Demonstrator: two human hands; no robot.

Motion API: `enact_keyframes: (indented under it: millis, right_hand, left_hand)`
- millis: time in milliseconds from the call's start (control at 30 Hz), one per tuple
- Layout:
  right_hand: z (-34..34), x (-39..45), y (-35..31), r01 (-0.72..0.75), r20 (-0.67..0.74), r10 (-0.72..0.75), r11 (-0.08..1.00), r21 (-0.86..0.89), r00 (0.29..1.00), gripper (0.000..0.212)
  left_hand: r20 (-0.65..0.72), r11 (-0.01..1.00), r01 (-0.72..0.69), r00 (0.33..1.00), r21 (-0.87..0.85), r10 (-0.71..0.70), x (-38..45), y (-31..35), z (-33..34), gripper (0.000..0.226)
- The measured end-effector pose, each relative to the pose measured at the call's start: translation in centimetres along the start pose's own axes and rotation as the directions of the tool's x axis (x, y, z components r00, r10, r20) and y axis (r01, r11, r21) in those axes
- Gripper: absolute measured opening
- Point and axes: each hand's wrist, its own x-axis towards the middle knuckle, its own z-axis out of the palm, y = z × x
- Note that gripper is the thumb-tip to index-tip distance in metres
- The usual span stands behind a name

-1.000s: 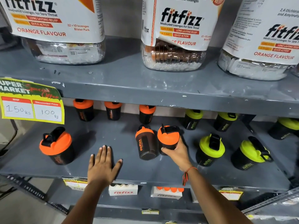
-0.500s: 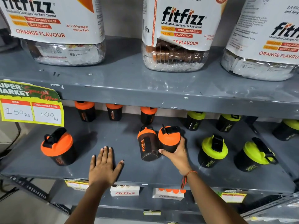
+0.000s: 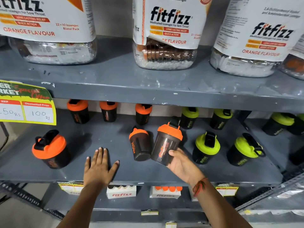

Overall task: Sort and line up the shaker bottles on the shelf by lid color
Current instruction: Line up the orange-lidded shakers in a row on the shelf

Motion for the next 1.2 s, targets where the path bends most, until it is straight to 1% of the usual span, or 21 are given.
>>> enact_keyframes:
  millis: [100,267,333,467,533,600,700,767,833,867,967,1067,1200]
  right_hand:
    - [1.4,-1.9,-0.4,-0.045,0.084,0.043,0.999,0.027,0.996,0.099]
    - [2.8,-5.3,-0.9,-0.07,0.131,0.071,0.997,-0.012,0.989,0.098]
    - [2.9,-6.1,-1.1,-0.095,0.132,0.102,0.994,-0.054,0.986,0.102]
    - [3.4,-6.4,-1.5,-0.116,0.121,0.137,0.98,-0.164,0.983,0.101]
    - [3.8,-6.5,-1.5,-0.12,0.116,0.142,0.976,-0.181,0.983,0.102]
    - [4.3,-6.2,-1.4,-0.101,0.135,0.126,0.978,-0.18,0.983,0.098]
    - [5.8,-5.0,-0.9,-0.04,0.157,0.077,0.974,-0.224,0.985,0.087]
    - [6.9,-3.8,-0.3,-0.017,0.131,0.053,0.963,-0.268,0.99,0.072]
    - [8.0,-2.3,0.5,-0.008,0.112,0.044,0.954,-0.301,0.993,0.057]
    - [8.6,-1.5,0.8,-0.006,0.104,0.041,0.949,-0.316,0.994,0.055]
    - [10.2,1.2,2.2,0.012,0.094,0.027,0.92,-0.392,0.995,0.062]
    - [11.3,4.0,3.8,0.028,0.094,0.021,0.872,-0.489,0.995,0.058]
    - [12.4,7.1,6.3,0.053,0.094,0.008,0.779,-0.624,0.996,0.071]
  left_hand:
    - [0.009,1.0,-0.001,1.0,0.003,0.001,0.0,0.0,-0.1,0.096]
    - [0.027,1.0,-0.002,1.0,0.01,0.002,-0.1,0.0,-0.2,0.093]
    - [0.03,1.0,-0.003,1.0,0.01,0.003,-0.1,-0.1,-0.1,0.092]
    - [0.041,1.0,-0.01,0.999,0.019,0.01,-0.1,-0.2,0.1,0.088]
    - [0.038,1.0,-0.009,0.999,0.016,0.009,0.0,-0.2,0.0,0.089]
    - [0.043,1.0,-0.01,0.999,0.011,0.009,0.0,-0.2,-0.1,0.089]
    - [0.061,1.0,-0.01,0.998,0.003,0.01,0.0,0.0,-0.3,0.088]
    - [0.074,1.0,-0.01,0.997,-0.003,0.01,0.0,0.0,-0.6,0.09]
    - [0.083,1.0,-0.017,0.996,-0.022,0.019,0.0,-0.3,-0.9,0.097]
    - [0.084,0.999,-0.024,0.996,-0.03,0.027,-0.1,-0.4,-1.0,0.102]
    - [0.065,0.999,-0.023,0.998,-0.035,0.026,-0.5,-1.7,-1.3,0.106]
    - [0.046,1.0,-0.015,0.999,-0.026,0.016,-1.1,-3.7,-1.4,0.105]
    - [0.05,1.0,-0.005,0.999,-0.011,0.006,-1.5,-5.5,-1.8,0.106]
